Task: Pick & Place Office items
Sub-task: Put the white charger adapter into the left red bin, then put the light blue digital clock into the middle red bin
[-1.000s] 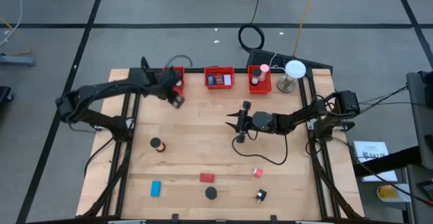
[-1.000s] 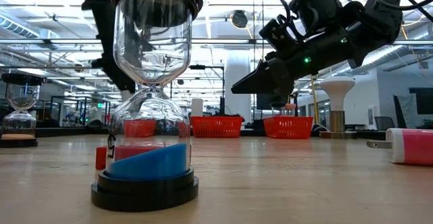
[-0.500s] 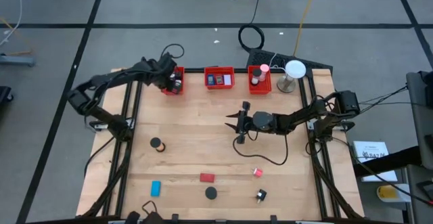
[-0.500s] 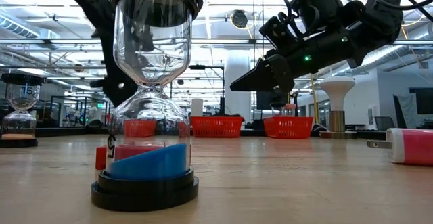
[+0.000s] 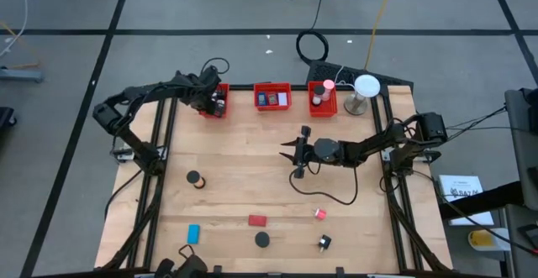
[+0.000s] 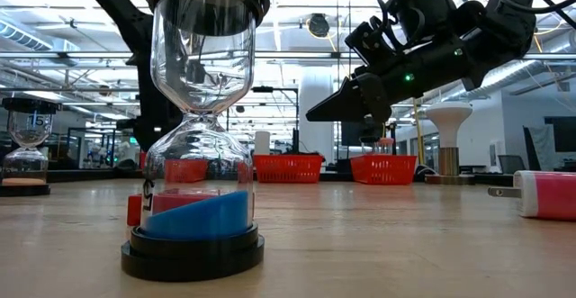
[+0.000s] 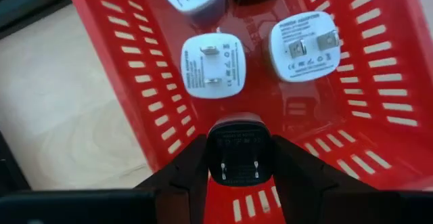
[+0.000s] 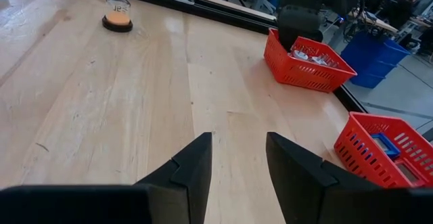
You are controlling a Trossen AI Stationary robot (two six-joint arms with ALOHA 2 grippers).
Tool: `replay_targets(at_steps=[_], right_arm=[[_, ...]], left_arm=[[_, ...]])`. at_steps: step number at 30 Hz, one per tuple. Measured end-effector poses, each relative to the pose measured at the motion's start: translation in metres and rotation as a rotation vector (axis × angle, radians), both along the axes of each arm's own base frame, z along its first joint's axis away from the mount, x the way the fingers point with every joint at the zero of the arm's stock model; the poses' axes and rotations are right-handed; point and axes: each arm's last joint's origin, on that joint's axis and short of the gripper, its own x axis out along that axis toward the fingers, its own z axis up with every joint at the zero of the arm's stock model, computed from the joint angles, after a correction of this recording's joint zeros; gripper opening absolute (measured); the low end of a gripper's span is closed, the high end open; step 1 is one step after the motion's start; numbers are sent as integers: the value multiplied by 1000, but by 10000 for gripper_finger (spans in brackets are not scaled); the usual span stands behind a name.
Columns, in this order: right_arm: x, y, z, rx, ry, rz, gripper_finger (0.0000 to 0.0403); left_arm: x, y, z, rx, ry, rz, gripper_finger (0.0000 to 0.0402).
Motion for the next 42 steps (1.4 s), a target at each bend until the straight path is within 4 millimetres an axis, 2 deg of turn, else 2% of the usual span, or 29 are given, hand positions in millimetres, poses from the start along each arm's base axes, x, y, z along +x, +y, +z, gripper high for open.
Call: replay_targets(at_steps=[7,13,17,26,29,31,34,37,42], right_arm=[[0,0,0,0,3,0,130],[0,0,0,0,4,0,130],[0,0,0,0,3,0,130],[0,0,0,-3,6,1,130],[0,0,0,-3,6,1,130],[0,0,0,-1,5,-3,130],[0,0,0,18,0,-10,130],[0,0,-1,26,-1,-12,130],[-1,-1,-2,26,18,-16,114]], left_arm=[[2,4,-2,41,9,8,133],[2,4,-2,55,27,8,181],[2,5,-1,63,30,1,194],[10,13,19,105,23,-39,199],[12,9,29,142,38,-66,197],[15,1,36,186,12,-117,184],[22,-20,40,258,-92,-213,145],[30,-42,40,358,-288,-342,96],[40,-84,28,495,-590,-570,22]])
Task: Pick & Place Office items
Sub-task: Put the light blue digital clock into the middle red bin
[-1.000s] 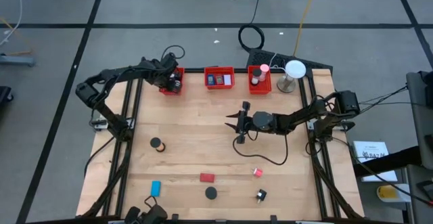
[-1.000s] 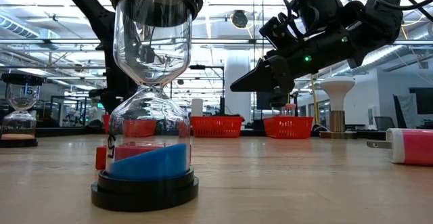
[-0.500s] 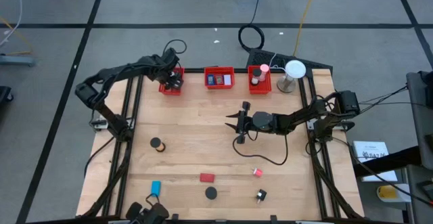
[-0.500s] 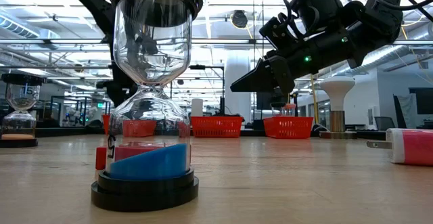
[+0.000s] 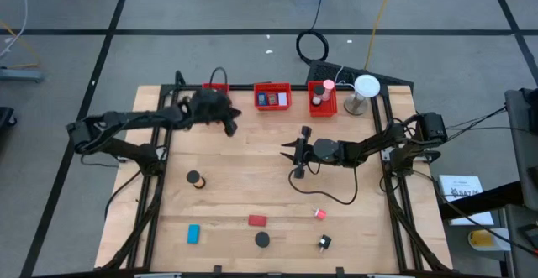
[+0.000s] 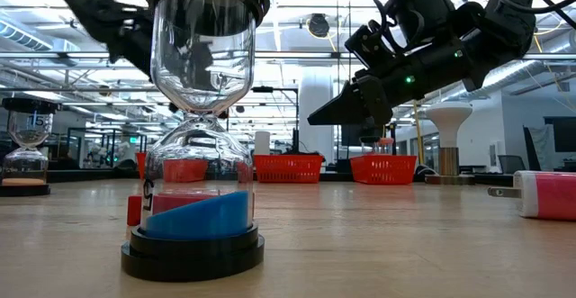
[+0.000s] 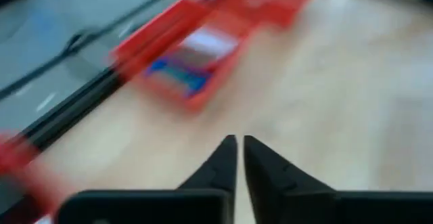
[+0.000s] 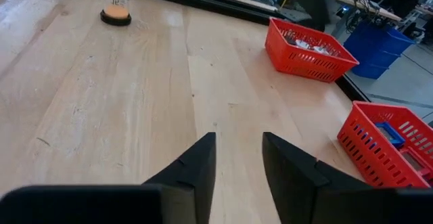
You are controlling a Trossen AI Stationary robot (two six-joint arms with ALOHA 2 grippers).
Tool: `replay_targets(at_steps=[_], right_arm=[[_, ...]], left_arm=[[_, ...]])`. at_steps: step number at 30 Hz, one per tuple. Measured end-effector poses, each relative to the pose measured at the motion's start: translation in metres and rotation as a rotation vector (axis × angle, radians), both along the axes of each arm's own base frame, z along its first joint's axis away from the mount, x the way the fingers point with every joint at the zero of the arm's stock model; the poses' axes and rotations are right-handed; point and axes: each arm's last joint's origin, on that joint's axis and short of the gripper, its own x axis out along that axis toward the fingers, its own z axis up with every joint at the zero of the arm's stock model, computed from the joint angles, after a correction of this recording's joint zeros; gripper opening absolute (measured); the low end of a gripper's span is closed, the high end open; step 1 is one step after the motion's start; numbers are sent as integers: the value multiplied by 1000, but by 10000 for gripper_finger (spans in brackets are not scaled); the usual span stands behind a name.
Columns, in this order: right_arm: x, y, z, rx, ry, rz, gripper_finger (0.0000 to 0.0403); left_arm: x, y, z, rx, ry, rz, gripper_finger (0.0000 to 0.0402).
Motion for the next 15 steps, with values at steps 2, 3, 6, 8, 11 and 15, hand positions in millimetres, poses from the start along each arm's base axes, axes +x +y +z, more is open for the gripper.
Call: replay_targets(at_steps=[2,3,6,8,11,15], right_arm=[[0,-1,-1,1,5,-5,98],[0,-2,-1,4,9,-9,89],[-1,-5,-4,14,36,-19,53],[-2,-7,-6,14,61,-25,26],[-4,-7,-7,11,85,-27,5],[-7,-7,0,9,91,-32,8]], left_arm=[[3,-12,-6,-6,-73,-68,6],[5,-17,-8,-21,-100,-85,5],[12,-29,-8,-26,-141,-131,19],[16,-39,-10,-6,-135,-178,25],[23,-56,-17,59,-192,-273,17],[31,-78,-28,96,-266,-368,4]])
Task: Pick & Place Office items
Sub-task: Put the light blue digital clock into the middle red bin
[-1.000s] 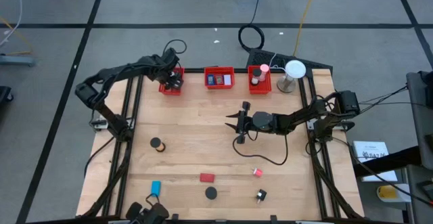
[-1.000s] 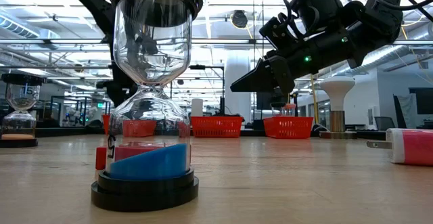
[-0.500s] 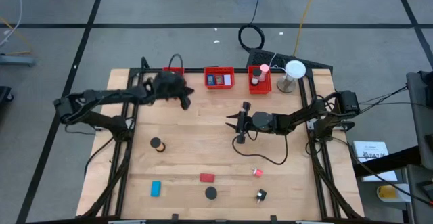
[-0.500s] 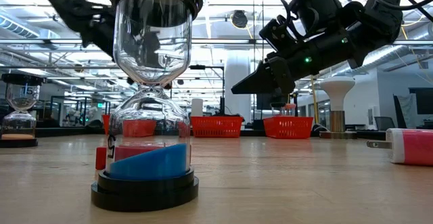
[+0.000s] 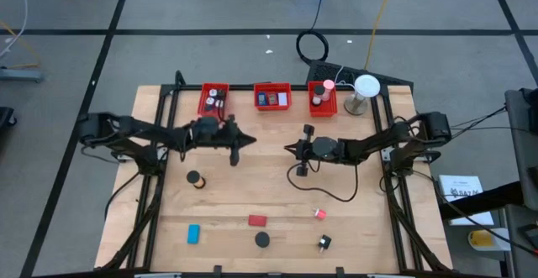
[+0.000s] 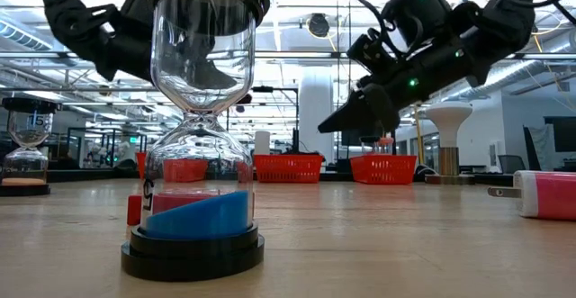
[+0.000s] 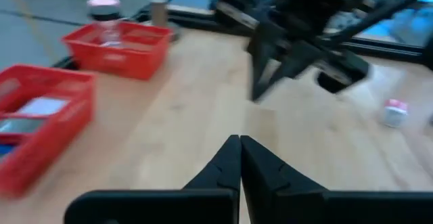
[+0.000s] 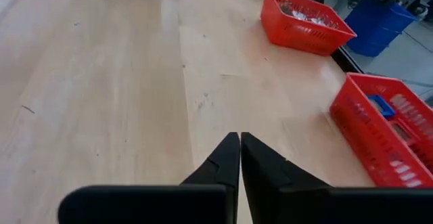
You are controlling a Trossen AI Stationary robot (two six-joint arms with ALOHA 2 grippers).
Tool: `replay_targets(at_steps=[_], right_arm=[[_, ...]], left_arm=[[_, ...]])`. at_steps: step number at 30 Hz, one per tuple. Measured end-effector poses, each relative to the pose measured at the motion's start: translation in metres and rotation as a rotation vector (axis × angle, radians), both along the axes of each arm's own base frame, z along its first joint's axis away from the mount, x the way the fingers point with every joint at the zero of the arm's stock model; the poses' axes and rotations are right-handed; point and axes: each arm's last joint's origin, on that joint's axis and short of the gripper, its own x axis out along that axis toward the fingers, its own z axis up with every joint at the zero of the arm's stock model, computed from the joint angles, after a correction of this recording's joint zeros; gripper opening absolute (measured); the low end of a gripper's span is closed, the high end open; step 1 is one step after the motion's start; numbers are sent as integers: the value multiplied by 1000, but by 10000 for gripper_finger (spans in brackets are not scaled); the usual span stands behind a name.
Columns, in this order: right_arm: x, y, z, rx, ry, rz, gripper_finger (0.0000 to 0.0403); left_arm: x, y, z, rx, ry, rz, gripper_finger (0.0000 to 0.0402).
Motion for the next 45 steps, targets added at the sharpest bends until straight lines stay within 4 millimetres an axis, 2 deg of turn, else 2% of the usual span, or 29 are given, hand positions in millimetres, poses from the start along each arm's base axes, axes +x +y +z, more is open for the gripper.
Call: replay_targets(at_steps=[6,12,16,22,28,34,41,45], right_arm=[[-10,4,18,-7,4,-43,3],[-20,9,32,70,-3,-74,2],[-23,13,36,127,-25,-85,4],[-23,17,36,121,-23,-65,1],[-23,17,36,111,-22,-61,1],[-23,17,36,151,-34,-79,1],[-19,17,28,263,-47,-131,1],[-16,19,17,309,-26,-156,1]], left_arm=[[10,-28,-20,15,59,-30,20],[17,-53,-34,39,74,-67,4],[20,-61,-36,30,39,-94,8],[19,-74,-39,8,56,-133,22],[16,-103,-38,25,59,-180,3],[16,-140,-18,-4,188,-169,6],[16,-175,37,-169,284,-313,10],[2,-195,62,-222,479,-257,3]])
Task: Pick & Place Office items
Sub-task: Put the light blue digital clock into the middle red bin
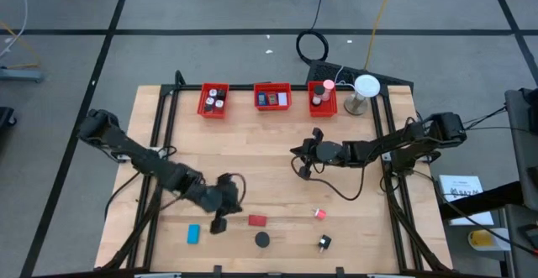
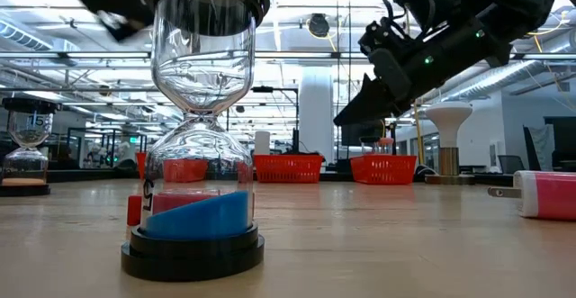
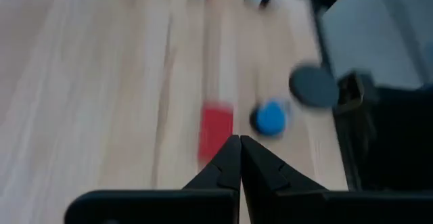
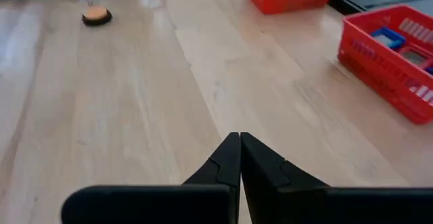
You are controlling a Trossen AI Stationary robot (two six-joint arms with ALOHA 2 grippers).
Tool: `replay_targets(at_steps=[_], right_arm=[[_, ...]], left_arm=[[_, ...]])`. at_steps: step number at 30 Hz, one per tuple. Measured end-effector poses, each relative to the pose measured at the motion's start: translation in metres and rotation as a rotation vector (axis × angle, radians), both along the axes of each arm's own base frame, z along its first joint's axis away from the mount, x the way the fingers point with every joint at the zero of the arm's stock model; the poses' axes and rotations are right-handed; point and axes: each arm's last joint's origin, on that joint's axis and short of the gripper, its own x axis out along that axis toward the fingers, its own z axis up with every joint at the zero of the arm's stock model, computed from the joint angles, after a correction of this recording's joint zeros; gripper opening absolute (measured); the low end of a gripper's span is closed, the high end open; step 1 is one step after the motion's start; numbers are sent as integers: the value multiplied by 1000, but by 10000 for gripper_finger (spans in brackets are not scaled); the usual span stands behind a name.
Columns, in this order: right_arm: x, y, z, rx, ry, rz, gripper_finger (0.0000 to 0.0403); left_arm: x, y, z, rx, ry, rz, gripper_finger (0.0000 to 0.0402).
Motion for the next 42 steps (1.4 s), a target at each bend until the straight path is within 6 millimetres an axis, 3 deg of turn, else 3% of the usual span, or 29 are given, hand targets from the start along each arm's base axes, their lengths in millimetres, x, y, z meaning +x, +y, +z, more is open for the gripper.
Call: replay_targets(at_steps=[4,7,12,16,20,25,34,38,42], right_arm=[[6,5,-5,2,-37,13,1],[10,11,-5,6,-93,33,1],[12,28,-7,-21,-123,30,1],[10,35,-5,-62,-138,-12,1],[12,37,-1,-76,-181,-4,1],[13,38,3,-89,-218,14,1],[13,38,3,-91,-216,16,1],[13,38,3,-91,-216,16,1],[13,38,3,-100,-213,20,1]], left_arm=[[-23,-23,25,-22,167,155,5],[-37,-39,31,-180,242,303,3],[-64,-63,24,-446,428,554,4],[-90,-89,9,-543,594,739,5],[-108,-107,-5,-611,789,903,36],[-110,-114,-25,-577,841,1058,110],[-90,-101,-51,-413,771,1178,251],[-85,-97,-58,-377,811,1215,281],[-80,-98,-66,-369,824,1237,285]])
